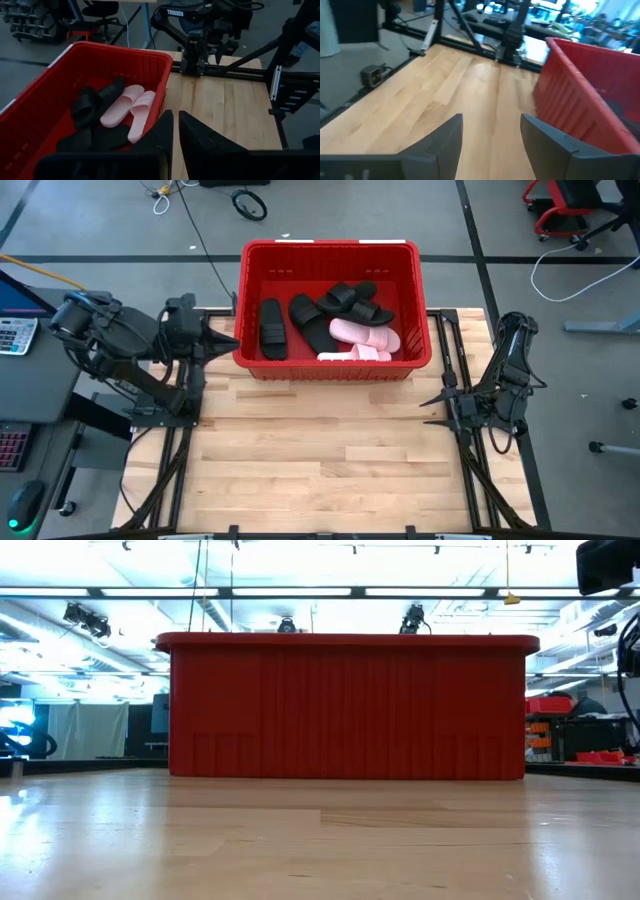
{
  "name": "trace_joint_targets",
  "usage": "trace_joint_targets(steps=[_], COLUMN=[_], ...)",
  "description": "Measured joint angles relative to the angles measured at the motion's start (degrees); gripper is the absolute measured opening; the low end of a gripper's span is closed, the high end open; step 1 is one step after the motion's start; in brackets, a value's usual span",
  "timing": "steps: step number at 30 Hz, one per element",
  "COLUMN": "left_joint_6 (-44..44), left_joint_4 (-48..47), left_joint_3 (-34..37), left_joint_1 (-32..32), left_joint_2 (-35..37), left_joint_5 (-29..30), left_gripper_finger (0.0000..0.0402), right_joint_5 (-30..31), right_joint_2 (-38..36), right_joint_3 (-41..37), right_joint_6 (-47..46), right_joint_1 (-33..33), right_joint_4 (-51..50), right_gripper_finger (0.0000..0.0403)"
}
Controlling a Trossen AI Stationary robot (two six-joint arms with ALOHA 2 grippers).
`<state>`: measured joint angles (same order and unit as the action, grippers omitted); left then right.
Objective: Pick and place slides into bin
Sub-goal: Return to Home Position
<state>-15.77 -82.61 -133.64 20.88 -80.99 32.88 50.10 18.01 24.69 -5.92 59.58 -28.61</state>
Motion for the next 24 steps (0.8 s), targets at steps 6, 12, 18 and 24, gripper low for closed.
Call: trace_joint_targets(steps=[6,12,18,24], left_joint_6=[0.14,2.97,3.88,7.46], left_joint_4=[0.36,3.77,5.98,12.47], left_joint_3=[0.04,0.04,0.04,0.04], left_joint_1=[-0.01,-0.02,-0.02,-0.02], left_joint_2=[0.00,0.00,0.00,-0.02], left_joint_5=[0.13,0.09,0.02,-0.02], left_gripper_finger=[0.0043,0.0045,0.0036,0.0033], right_joint_5=[11.99,9.09,-8.20,-15.69], right_joint_2=[-1.05,-1.25,0.27,2.72], right_joint_3=[1.69,3.01,3.02,3.02], right_joint_6=[-8.45,-9.09,-7.22,0.31], right_joint_1=[-2.48,-6.39,-11.04,-19.20], right_joint_4=[1.54,2.15,8.80,16.75], right_gripper_finger=[0.0206,0.0206,0.0206,0.0206])
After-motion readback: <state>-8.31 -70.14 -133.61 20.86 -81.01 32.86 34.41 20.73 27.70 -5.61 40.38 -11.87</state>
